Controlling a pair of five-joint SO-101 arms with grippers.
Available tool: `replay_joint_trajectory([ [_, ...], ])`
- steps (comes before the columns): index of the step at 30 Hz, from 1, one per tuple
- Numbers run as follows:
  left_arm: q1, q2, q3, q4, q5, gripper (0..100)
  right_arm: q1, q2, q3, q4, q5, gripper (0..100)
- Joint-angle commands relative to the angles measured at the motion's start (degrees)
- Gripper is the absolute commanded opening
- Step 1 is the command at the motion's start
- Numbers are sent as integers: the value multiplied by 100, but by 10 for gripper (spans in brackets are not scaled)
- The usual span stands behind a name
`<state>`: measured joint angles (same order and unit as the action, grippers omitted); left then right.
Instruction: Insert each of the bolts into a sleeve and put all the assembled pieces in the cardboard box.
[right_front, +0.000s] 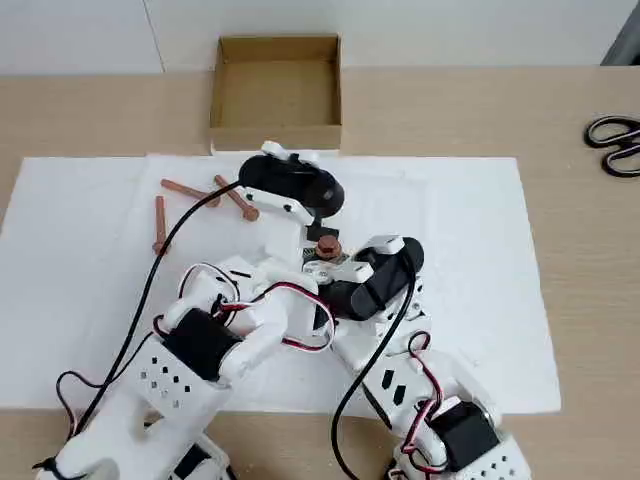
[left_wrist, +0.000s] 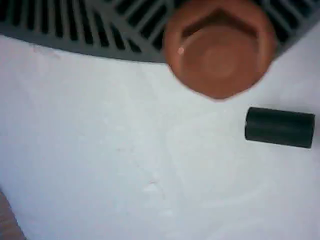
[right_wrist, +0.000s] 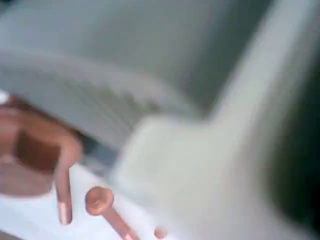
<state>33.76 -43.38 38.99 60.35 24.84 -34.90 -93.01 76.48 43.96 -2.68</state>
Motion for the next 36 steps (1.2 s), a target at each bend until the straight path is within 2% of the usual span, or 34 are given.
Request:
replay_joint_trajectory([
  [1,-35,18,57,114,35,5,-4,-127,-185,-101,0,4],
  [12,-53,18,31,246,264,15,-4,-127,-185,-101,0,4],
  [18,-53,9,48,264,273,156,-4,-127,-185,-101,0,4],
  [31,-193,0,-189,273,273,163,-4,-127,-185,-101,0,4],
  [36,-202,0,-602,642,264,164,-4,-127,-185,-101,0,4],
])
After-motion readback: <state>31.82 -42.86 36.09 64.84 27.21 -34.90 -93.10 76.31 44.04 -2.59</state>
